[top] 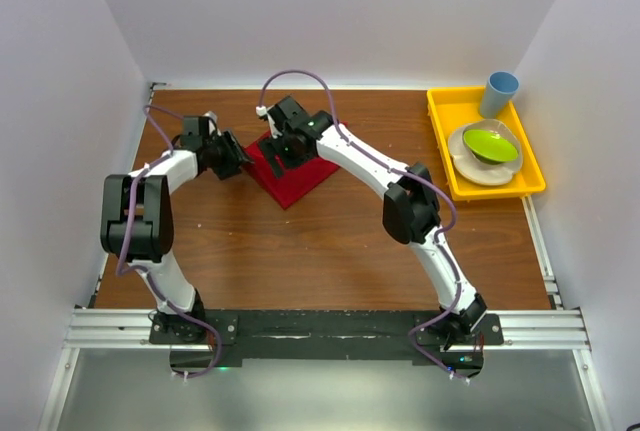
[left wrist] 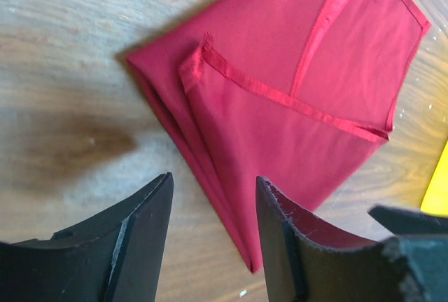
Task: Fold the napkin, place the utensils inside, and roll it up
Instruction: Roll the napkin with the utensil
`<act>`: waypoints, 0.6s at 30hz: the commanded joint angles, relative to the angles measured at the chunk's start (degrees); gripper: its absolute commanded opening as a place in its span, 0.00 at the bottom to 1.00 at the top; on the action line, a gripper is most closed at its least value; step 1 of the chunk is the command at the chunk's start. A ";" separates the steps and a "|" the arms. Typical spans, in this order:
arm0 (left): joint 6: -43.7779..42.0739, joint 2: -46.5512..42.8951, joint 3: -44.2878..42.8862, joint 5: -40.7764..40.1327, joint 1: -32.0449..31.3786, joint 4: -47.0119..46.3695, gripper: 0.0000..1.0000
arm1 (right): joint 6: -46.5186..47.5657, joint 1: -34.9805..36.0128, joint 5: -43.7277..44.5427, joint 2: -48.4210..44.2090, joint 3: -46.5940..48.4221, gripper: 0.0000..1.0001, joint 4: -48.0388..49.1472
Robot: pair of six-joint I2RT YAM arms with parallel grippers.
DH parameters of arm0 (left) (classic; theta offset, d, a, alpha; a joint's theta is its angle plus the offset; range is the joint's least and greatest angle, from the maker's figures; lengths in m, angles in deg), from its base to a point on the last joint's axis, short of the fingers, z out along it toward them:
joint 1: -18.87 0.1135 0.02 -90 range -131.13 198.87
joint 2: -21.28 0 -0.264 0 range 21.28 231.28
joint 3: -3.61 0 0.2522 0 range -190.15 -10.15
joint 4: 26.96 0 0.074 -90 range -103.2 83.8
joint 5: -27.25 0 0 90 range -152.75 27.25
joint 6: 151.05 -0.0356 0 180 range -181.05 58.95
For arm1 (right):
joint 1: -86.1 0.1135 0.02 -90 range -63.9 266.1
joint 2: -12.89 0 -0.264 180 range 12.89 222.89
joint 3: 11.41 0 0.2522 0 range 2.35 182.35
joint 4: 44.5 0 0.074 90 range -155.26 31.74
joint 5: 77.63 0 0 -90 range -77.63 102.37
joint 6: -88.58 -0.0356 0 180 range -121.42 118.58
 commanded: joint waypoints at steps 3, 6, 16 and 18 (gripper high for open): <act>0.91 3.16 -2.34 0.57 1.73 -4.92 0.56 | 6.00 2.22 5.63 0.31 0.06 0.77 1.60; 1.44 4.04 -2.69 1.53 2.10 -5.45 0.56 | 7.23 3.71 5.99 1.19 0.94 0.77 3.44; 3.11 5.28 -1.55 2.33 2.10 -7.03 0.54 | 12.86 8.81 11.87 5.76 2.61 0.75 10.30; 3.02 4.57 -1.55 1.63 2.10 -6.42 0.54 | 12.77 9.17 12.05 6.64 2.61 0.74 11.44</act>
